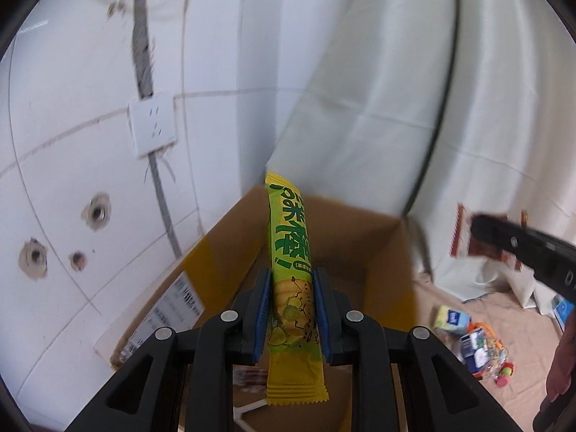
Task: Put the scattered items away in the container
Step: 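Carry both items into the cardboard box and open both grippers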
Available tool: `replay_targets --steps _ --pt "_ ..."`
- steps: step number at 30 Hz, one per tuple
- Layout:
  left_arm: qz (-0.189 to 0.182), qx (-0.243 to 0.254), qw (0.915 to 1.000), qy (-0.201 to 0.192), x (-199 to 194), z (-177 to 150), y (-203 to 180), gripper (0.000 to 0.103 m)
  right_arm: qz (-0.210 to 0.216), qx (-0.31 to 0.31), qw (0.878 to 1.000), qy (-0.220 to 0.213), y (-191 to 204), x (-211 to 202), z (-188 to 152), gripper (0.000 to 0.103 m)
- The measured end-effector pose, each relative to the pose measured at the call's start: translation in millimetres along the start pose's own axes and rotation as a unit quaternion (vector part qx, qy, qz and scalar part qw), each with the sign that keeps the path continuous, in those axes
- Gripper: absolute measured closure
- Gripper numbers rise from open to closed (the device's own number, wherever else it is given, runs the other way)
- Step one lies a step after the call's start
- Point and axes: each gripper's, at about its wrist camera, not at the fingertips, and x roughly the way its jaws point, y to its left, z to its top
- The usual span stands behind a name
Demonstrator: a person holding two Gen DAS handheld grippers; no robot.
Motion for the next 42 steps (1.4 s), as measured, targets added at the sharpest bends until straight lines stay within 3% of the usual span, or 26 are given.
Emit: replay_targets --steps 3,9,24,25,26,28,29,34,42 --pt "0.007 0.001 0.9999 0.011 10.8 -6.9 12.6 0.079 0.016 -0.004 1.000 0.009 15.0 25.5 4.0 0.087" --pt "-0.019 -0.002 0.9993 0.033 29.7 -17.3 28.5 0.079 0.025 -0.003 0.999 0.040 32.7 74.1 0.1 0.087" --pt "-0.045 0.003 0.9973 0.058 59.2 -20.5 34.0 0.079 -0.013 0.006 0.997 0.073 25.5 103.6 -4.8 0.085" --pt "-0.045 0.005 0.9972 0.059 60.6 -20.4 32.5 0.079 -0.019 0.008 0.997 0.072 24.3 103.8 -4.9 0.079" --pt "-0.046 0.007 0.9972 0.059 61.4 -20.1 31.1 0.079 -0.021 0.012 0.997 0.073 23.2 104.8 -4.8 0.062" --pt "-0.048 0.007 0.9970 0.060 63.1 -19.7 29.8 0.078 -0.019 0.023 0.997 0.068 20.0 103.5 -4.4 0.041" --pt "-0.049 0.006 0.9969 0.062 64.7 -19.5 29.3 0.078 -0.020 0.025 0.997 0.063 19.2 101.7 -4.0 0.036" --pt "-0.043 0.007 0.9966 0.071 70.4 -21.5 25.8 0.078 -0.034 0.028 0.997 0.056 14.4 98.7 -1.5 0.025" --pt "-0.025 0.014 0.9968 0.074 70.7 -20.5 22.1 0.077 -0.044 0.035 0.997 0.045 8.4 90.8 -2.0 0.021"
